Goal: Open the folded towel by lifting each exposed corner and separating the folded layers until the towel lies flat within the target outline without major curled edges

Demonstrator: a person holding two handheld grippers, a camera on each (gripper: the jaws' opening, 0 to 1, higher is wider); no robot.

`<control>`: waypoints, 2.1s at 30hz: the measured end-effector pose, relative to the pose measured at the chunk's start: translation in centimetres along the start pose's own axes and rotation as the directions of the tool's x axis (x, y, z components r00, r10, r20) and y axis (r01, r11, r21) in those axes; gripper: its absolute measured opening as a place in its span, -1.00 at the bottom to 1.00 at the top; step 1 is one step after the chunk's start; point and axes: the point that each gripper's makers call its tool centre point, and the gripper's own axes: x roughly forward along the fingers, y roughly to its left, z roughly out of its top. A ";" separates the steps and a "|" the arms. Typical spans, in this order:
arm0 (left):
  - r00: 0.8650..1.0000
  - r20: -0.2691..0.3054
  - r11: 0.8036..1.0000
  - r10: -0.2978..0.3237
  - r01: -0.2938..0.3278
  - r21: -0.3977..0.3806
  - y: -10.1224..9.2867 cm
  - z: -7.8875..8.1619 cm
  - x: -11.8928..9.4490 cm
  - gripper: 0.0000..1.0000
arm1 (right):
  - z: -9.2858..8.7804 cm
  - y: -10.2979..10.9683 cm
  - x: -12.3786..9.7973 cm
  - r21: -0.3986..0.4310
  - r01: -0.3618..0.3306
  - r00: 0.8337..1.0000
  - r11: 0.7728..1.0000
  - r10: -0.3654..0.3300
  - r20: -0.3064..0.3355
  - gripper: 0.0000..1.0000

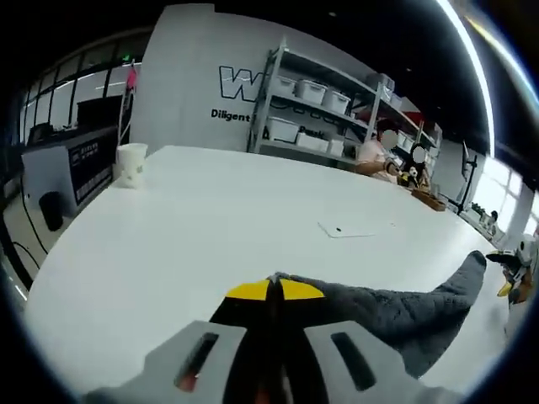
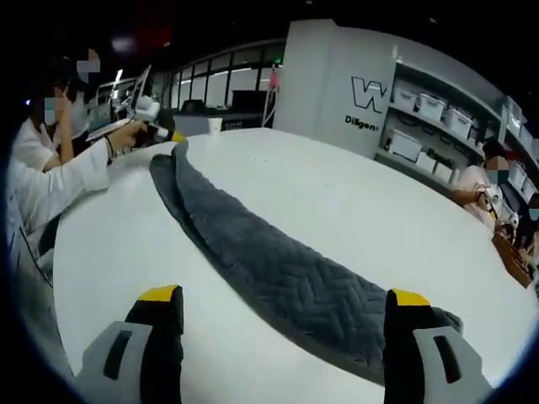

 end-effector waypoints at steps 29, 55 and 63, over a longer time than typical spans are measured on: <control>0.984 -0.030 0.984 0.175 -0.175 -0.021 3.8 -1.4 2.7 -0.97 | -0.1 0.3 0.2 -0.006 -0.013 1.000 1.000 0.013 -0.004 0.99; 0.996 -0.016 0.986 -0.091 0.092 0.137 -4.2 -0.1 -5.6 0.98 | -0.5 0.7 0.5 -0.015 -0.025 1.000 1.000 0.025 -0.019 0.99; 0.993 -0.011 0.968 -0.116 0.115 0.224 -6.1 -1.1 -7.6 0.98 | -0.8 0.5 0.8 -0.020 -0.017 0.999 1.000 0.017 -0.034 0.99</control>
